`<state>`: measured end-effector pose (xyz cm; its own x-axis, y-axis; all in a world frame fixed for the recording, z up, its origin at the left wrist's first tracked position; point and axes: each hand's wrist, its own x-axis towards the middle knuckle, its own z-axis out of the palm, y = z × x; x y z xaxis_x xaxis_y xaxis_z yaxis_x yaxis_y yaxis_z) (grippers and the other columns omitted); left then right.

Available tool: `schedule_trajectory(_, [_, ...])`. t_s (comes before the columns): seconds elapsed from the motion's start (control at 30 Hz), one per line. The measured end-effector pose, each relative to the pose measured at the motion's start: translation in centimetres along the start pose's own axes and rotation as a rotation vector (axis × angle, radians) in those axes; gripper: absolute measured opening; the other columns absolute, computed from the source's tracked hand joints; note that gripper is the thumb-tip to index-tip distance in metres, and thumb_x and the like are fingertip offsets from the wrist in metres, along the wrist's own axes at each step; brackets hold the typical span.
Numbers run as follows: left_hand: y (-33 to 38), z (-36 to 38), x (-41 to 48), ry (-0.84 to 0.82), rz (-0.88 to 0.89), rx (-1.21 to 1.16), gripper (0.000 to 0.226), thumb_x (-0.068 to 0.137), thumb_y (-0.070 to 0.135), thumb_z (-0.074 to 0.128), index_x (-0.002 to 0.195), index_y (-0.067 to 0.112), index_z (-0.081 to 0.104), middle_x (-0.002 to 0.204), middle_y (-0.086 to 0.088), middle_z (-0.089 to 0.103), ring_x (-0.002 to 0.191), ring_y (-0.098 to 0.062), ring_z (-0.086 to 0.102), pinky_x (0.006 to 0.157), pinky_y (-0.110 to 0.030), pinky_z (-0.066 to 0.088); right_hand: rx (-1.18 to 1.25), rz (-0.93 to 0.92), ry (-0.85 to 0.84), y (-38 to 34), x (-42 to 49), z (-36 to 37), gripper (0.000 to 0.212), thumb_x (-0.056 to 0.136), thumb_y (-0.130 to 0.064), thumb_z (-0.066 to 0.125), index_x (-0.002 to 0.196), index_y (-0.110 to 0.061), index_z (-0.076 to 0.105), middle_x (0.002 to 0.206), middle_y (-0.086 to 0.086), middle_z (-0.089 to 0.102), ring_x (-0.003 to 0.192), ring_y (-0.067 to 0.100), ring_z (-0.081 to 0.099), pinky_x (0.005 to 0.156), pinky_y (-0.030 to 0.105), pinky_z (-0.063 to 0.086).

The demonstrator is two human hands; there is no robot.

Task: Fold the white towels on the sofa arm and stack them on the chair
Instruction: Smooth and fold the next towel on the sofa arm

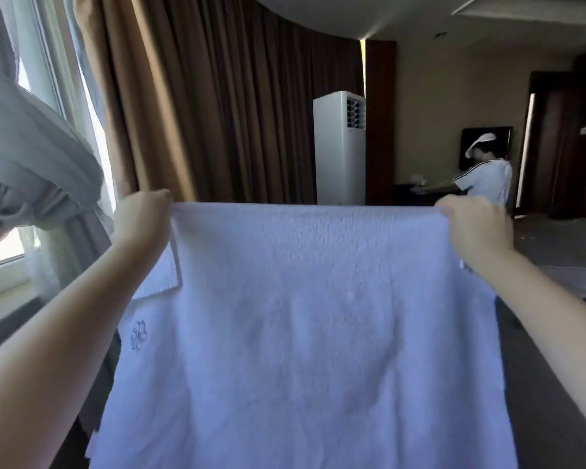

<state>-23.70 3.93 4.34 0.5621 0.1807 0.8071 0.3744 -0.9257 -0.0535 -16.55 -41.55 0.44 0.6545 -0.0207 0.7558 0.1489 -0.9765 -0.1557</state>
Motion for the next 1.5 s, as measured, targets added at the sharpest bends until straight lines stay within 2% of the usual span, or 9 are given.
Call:
schedule_trajectory(0.17, [1.9,6.6,-0.7,-0.187,0.099,0.075,0.019,0.084,-0.001,0.054,0.099,0.005,0.063,0.075,-0.01,0.058,0.074,-0.033,0.063,0.052,-0.032,0.041,-0.081,-0.043,-0.09,2.4,0.3,8.1,0.03,0.079,0.008,0.051,0.098,-0.01,0.066,0.084,0.013,0.061,0.086,0.035,0.055,0.076,0.04,0.034])
schedule_trajectory(0.23, [3.0,8.8,-0.4,-0.257,0.119,0.167,0.03,0.083,-0.002,0.055,0.111,0.01,0.058,0.079,-0.005,0.053,0.069,-0.029,0.058,0.045,-0.027,0.031,-0.102,-0.024,-0.11,3.3,1.2,10.6,0.026,0.075,0.008,0.057,0.093,-0.009,0.065,0.078,0.01,0.059,0.08,0.034,0.054,0.072,0.037,0.031])
schedule_trajectory(0.3, [4.0,10.8,0.2,-0.306,0.134,0.233,0.036,0.082,-0.003,0.056,0.114,0.014,0.057,0.087,-0.003,0.058,0.074,-0.028,0.061,0.044,-0.027,0.019,-0.129,-0.017,-0.176,4.0,2.0,13.0,0.033,0.065,0.012,0.061,0.09,-0.009,0.063,0.071,0.006,0.054,0.08,0.033,0.052,0.072,0.037,0.032])
schedule_trajectory(0.43, [5.4,16.0,1.0,-0.383,0.165,0.32,0.033,0.083,0.002,0.058,0.111,0.02,0.059,0.088,0.002,0.059,0.086,-0.021,0.063,0.05,-0.027,0.024,-0.167,-0.019,-0.246,4.7,2.6,18.0,0.039,0.053,0.013,0.072,0.082,-0.01,0.062,0.068,0.004,0.053,0.079,0.032,0.053,0.07,0.035,0.031])
schedule_trajectory(0.8, [10.3,24.4,-1.6,-0.555,0.258,0.264,0.025,0.092,0.009,0.048,0.115,0.016,0.054,0.108,-0.003,0.058,0.102,-0.023,0.057,0.062,-0.029,0.034,-0.053,-0.018,-0.316,5.1,0.5,26.6,0.027,0.078,0.011,0.055,0.093,-0.007,0.067,0.087,0.012,0.063,0.08,0.035,0.058,0.074,0.037,0.041])
schedule_trajectory(1.03, [20.6,21.8,-8.3,-0.524,0.523,-0.174,0.023,0.1,0.024,0.042,0.112,0.015,0.06,0.105,-0.006,0.06,0.106,-0.026,0.054,0.059,-0.033,0.042,0.079,0.008,-0.388,7.9,-4.5,24.7,0.021,0.093,-0.009,0.052,0.101,-0.01,0.071,0.103,0.009,0.066,0.083,0.038,0.061,0.071,0.039,0.047])
schedule_trajectory(1.13, [25.9,20.1,-10.9,-0.504,0.554,-0.408,0.025,0.099,0.026,0.043,0.101,0.015,0.066,0.096,-0.003,0.062,0.102,-0.023,0.055,0.062,-0.034,0.047,0.083,0.128,-0.449,10.5,-6.7,23.0,0.017,0.095,-0.019,0.054,0.093,-0.012,0.07,0.093,0.008,0.066,0.085,0.033,0.062,0.062,0.034,0.043])
schedule_trajectory(1.3, [32.6,19.4,-14.1,-0.571,0.544,-0.539,0.028,0.099,0.031,0.041,0.096,0.018,0.065,0.094,0.003,0.059,0.099,-0.016,0.05,0.058,-0.029,0.032,0.134,0.323,-0.658,13.1,-9.7,21.0,0.039,0.094,-0.048,0.053,0.07,-0.019,0.064,0.069,-0.001,0.064,0.068,0.019,0.06,0.06,0.033,0.048])
schedule_trajectory(1.5, [32.9,21.1,-15.6,-0.364,0.501,-0.641,0.039,0.09,0.035,0.037,0.074,0.014,0.066,0.071,0.002,0.06,0.073,-0.022,0.055,0.047,-0.03,0.035,0.399,0.349,-0.464,11.5,-11.8,20.3,0.02,0.09,-0.034,0.066,0.076,-0.02,0.061,0.078,-0.011,0.05,0.07,0.014,0.052,0.057,0.025,0.035])
